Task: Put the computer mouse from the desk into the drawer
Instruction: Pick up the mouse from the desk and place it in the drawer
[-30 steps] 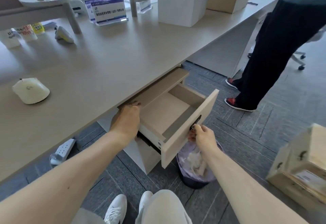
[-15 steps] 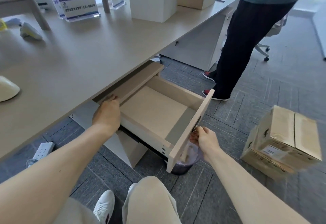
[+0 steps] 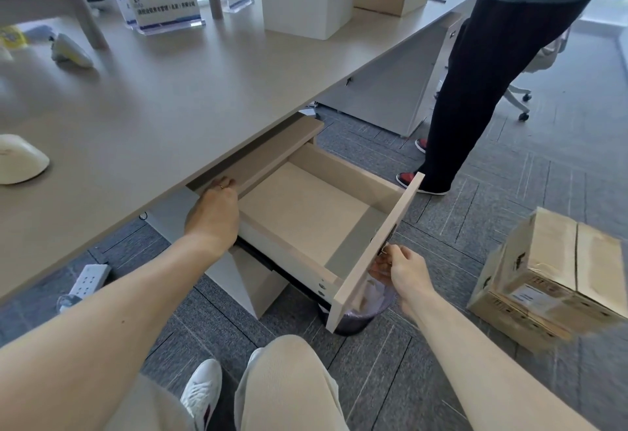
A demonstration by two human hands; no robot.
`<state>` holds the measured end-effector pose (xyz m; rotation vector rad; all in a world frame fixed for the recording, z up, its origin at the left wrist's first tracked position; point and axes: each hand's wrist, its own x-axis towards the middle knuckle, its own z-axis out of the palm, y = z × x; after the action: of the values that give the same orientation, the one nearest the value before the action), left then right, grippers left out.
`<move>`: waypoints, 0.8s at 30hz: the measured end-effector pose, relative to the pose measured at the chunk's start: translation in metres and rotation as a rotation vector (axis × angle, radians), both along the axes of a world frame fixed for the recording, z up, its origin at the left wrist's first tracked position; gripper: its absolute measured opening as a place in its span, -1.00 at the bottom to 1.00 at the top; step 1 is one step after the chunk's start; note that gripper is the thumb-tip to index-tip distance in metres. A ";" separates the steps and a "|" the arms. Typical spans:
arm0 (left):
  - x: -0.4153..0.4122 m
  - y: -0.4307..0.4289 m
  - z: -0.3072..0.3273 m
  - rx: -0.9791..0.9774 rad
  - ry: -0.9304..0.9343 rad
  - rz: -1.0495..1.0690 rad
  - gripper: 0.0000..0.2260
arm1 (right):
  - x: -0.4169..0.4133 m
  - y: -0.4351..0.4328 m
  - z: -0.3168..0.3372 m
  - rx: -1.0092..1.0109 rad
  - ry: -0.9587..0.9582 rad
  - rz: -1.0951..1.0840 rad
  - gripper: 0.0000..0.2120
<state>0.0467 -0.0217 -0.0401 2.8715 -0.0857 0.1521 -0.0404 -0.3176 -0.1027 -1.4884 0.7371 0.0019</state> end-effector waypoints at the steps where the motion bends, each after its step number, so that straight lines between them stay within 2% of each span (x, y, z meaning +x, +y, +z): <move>1: 0.003 0.002 0.001 0.013 0.016 -0.023 -0.54 | 0.000 0.000 0.002 0.023 0.016 0.005 -0.80; 4: 0.010 0.009 0.011 0.006 0.155 -0.063 -0.66 | -0.002 -0.002 0.014 0.006 0.057 0.037 -0.75; 9: -0.012 0.004 0.055 -0.128 0.385 -0.161 -0.44 | -0.007 -0.019 0.068 -0.198 -0.028 -0.018 -0.68; 12: -0.038 0.009 0.095 -0.349 0.468 -0.249 -0.43 | -0.006 -0.017 0.107 -0.277 -0.102 -0.001 -0.59; 15: -0.058 0.037 0.147 -0.511 0.389 -0.223 -0.46 | -0.002 0.008 0.157 -0.297 -0.233 0.027 -0.48; 19: -0.075 0.114 0.208 -0.645 0.227 -0.090 -0.50 | 0.019 0.052 0.206 -0.269 -0.352 0.098 -0.57; 24: -0.105 0.245 0.240 -0.818 0.006 0.208 -0.56 | 0.065 0.138 0.241 -0.173 -0.468 0.241 -0.64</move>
<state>-0.0584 0.2237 0.1998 2.0566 0.2262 0.1691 0.0250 -0.1794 0.1378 -1.6541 0.1814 -0.2252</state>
